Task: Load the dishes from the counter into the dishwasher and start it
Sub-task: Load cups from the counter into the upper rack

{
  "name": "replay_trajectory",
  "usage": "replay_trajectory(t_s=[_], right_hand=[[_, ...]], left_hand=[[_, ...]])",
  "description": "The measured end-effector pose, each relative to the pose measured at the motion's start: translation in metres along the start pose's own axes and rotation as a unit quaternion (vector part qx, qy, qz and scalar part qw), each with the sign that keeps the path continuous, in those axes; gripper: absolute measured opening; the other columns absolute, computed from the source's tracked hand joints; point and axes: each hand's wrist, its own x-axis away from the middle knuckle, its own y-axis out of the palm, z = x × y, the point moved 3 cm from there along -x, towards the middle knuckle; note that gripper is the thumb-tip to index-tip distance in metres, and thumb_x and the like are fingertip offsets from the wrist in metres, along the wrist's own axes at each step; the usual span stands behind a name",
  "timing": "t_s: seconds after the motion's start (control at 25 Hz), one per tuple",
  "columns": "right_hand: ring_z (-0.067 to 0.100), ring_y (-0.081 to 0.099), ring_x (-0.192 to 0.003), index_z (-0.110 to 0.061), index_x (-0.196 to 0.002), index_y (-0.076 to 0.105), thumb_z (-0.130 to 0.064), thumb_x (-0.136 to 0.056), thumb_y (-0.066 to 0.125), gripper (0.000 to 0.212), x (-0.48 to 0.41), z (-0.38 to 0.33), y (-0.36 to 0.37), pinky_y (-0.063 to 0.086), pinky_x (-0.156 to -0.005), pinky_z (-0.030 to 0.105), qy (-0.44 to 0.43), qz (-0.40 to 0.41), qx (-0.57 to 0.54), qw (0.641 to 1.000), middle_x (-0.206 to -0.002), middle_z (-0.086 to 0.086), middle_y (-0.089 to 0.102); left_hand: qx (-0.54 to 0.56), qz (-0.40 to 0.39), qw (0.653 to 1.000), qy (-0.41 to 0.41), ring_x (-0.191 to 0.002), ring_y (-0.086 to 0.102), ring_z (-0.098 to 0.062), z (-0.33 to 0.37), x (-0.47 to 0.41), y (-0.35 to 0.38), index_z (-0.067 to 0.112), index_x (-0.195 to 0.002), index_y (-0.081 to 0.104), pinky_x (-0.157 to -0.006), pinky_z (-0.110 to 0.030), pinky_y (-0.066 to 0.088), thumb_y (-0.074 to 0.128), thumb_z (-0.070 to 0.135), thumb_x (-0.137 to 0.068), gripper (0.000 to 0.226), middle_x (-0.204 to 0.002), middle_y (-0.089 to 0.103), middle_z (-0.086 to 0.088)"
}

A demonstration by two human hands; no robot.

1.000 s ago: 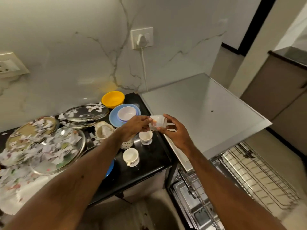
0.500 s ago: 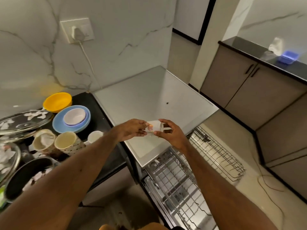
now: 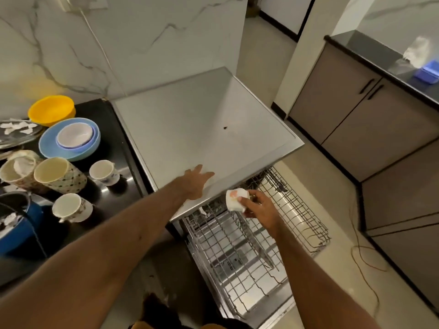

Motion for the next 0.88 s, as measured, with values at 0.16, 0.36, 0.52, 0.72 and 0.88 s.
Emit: replay_trajectory(t_s=[0.16, 0.36, 0.52, 0.72, 0.88], right_hand=[[0.021, 0.076, -0.091, -0.025, -0.128, 0.064, -0.053, -0.075, 0.088, 0.064, -0.019, 0.031, 0.0, 0.066, -0.077, 0.046, 0.02, 0.035, 0.096, 0.995, -0.119, 0.003, 0.07], [0.017, 0.062, -0.108, -0.02, -0.139, 0.056, -0.042, -0.082, 0.087, 0.069, -0.052, 0.042, 0.032, 0.056, -0.08, 0.028, 0.019, 0.011, 0.24, 0.97, -0.128, 0.0, 0.06], [0.027, 0.061, -0.119, -0.023, -0.144, 0.05, -0.044, -0.083, 0.085, 0.073, -0.083, 0.063, 0.055, 0.058, -0.1, 0.045, 0.036, -0.012, 0.318, 0.947, -0.139, 0.008, 0.056], [0.032, 0.059, -0.125, -0.023, -0.147, 0.045, -0.035, -0.09, 0.079, 0.067, -0.107, 0.078, 0.068, 0.056, -0.103, 0.044, 0.031, -0.041, 0.414, 0.909, -0.147, 0.013, 0.045], [0.03, 0.063, -0.12, -0.025, -0.148, 0.043, -0.033, -0.095, 0.073, 0.061, -0.126, 0.083, 0.075, 0.056, -0.098, 0.041, 0.016, -0.059, 0.461, 0.885, -0.141, 0.012, 0.052]], left_hand=[[-0.047, -0.012, 0.999, 0.0, -0.153, 0.004, -0.051, 0.016, -0.006, -0.006, 0.051, -0.16, 0.007, -0.113, -0.063, 0.038, 0.063, -0.005, -0.092, 0.104, -0.171, -0.015, -0.008], [-0.058, -0.041, 0.997, -0.028, -0.153, 0.005, -0.049, 0.011, -0.024, -0.019, 0.062, -0.154, 0.005, -0.112, -0.063, 0.04, 0.084, 0.012, -0.082, 0.118, -0.169, -0.019, -0.008], [-0.049, -0.047, 0.997, -0.021, -0.154, -0.004, -0.049, 0.004, -0.029, -0.017, 0.064, -0.153, 0.0, -0.116, -0.067, 0.03, 0.085, 0.017, -0.081, 0.121, -0.169, -0.023, -0.008], [-0.033, -0.051, 0.998, -0.019, -0.153, -0.006, -0.051, 0.004, -0.035, -0.013, 0.064, -0.153, -0.001, -0.116, -0.066, 0.031, 0.085, 0.015, -0.082, 0.123, -0.168, -0.025, -0.009], [-0.039, -0.055, 0.998, -0.008, -0.152, -0.005, -0.054, 0.001, -0.039, -0.011, 0.063, -0.153, -0.003, -0.116, -0.067, 0.03, 0.086, 0.016, -0.081, 0.124, -0.168, -0.024, -0.011]])
